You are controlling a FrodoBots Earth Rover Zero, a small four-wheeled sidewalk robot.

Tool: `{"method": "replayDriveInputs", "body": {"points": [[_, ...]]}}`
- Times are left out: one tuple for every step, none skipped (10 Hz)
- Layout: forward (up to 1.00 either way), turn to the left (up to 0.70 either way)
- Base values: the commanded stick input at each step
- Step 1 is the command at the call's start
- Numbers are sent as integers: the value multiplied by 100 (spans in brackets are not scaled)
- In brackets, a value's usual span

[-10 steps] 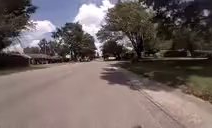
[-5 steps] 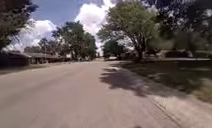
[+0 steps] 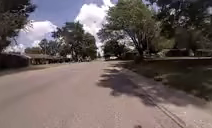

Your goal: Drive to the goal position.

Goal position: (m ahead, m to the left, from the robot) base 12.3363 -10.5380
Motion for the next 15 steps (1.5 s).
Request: {"method": "replayDriveInputs", "body": {"points": [[70,0],[70,0],[70,0],[70,0],[70,0],[70,0],[70,0],[70,0],[70,0],[70,0],[70,0],[70,0],[70,0],[70,0],[70,0]]}}
